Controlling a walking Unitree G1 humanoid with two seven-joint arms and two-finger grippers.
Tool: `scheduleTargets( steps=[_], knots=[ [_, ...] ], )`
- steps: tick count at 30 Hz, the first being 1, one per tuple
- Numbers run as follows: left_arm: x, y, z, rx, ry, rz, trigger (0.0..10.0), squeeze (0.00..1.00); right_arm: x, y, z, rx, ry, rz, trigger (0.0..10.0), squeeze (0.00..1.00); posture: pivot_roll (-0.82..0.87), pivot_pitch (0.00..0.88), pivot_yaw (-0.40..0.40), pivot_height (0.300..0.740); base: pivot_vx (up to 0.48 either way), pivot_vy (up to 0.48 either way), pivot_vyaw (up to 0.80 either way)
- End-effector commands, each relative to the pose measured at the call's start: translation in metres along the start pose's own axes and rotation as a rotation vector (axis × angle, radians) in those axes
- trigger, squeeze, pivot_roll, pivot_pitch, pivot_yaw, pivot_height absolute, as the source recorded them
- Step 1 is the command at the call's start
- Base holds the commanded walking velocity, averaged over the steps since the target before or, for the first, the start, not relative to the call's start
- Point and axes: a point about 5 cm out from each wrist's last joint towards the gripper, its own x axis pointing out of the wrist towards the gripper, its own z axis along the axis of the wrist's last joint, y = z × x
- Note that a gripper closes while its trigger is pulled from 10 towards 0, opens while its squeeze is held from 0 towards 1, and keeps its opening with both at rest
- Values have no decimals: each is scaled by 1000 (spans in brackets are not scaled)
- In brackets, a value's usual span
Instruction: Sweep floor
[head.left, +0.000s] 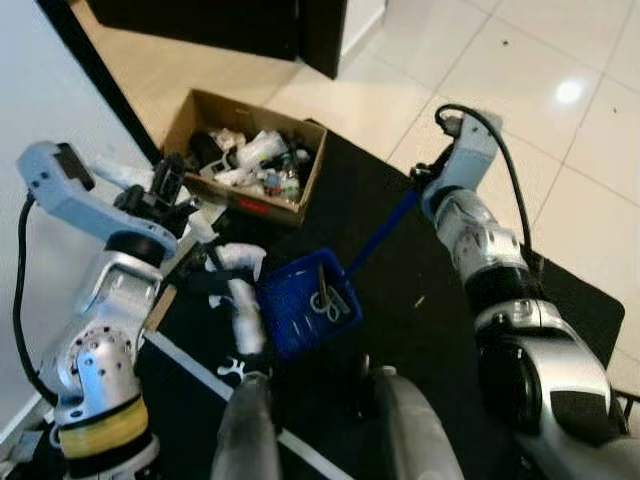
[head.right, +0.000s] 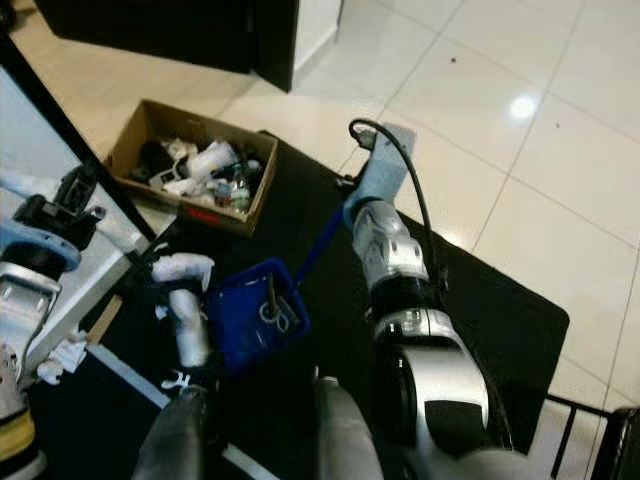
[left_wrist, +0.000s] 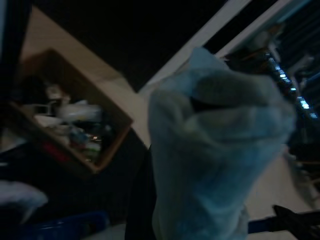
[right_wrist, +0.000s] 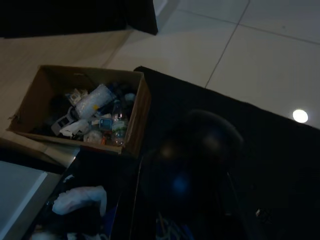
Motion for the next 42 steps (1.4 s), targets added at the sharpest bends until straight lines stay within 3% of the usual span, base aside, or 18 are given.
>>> scheduleTargets(
  steps=[1, 3, 6, 7, 11, 15, 18, 20, 24, 29, 32, 35, 42],
  knots=[
    [-1, -10, -5, -6, 13, -8, 10000, 0, -10, -16, -41, 36, 159, -21, 10000, 0, 41, 281, -6, 740, 0, 0, 0],
    [1, -11, -9, -9, 37, -4, 10000, 0, -13, -20, -41, 36, 155, -29, 10000, 0, 36, 271, 1, 740, 0, 0, 0],
    [10, -1, -22, 128, 120, 135, 10000, 0, -19, -30, -33, 57, 115, -45, 10000, 0, 29, 247, 9, 740, 0, 0, 0],
    [10, -1, -22, 128, 120, 135, 10000, 0, -19, -30, -33, 57, 115, -45, 10000, 0, 29, 247, 9, 740, 0, 0, 0],
    [17, 21, -41, 251, 255, 391, 10000, 0, -24, -30, -19, 106, 42, -32, 10000, 0, 30, 217, 15, 740, 0, 0, 0],
    [15, 34, -51, 238, 302, 494, 10000, 0, -29, -29, -10, 131, -9, -33, 10000, 0, 25, 191, 21, 740, 0, 0, 0],
    [10, 36, -50, 211, 222, 403, 10000, 0, -38, -28, 0, 184, -38, -18, 10000, 0, 26, 180, 26, 740, 0, 0, 0],
    [10, 36, -50, 211, 222, 403, 10000, 0, -38, -28, 0, 184, -38, -18, 10000, 0, 26, 180, 26, 740, 0, 0, 0],
    [10, 28, -43, 33, 138, 350, 10000, 0, -44, -26, 23, 179, -116, 26, 10000, 0, 23, 165, 32, 740, 0, 0, 0],
    [15, 25, -39, -5, 126, 354, 10000, 0, -44, -21, 36, 191, -146, 35, 10000, 0, 22, 151, 25, 740, 0, 0, 0],
    [17, 24, -35, 39, 92, 340, 10000, 0, -44, -20, 36, 190, -137, 36, 10000, 0, 27, 135, 14, 740, 0, 0, 0],
    [21, 22, -21, 159, 0, 327, 10000, 0, -42, -18, 34, 182, -113, 31, 10000, 0, 29, 112, -1, 740, 0, 0, 0],
    [24, 22, -4, 202, -113, 340, 10000, 0, -41, -17, 36, 172, -102, 27, 10000, 0, 21, 86, -9, 740, 0, 0, 0]
  ],
)
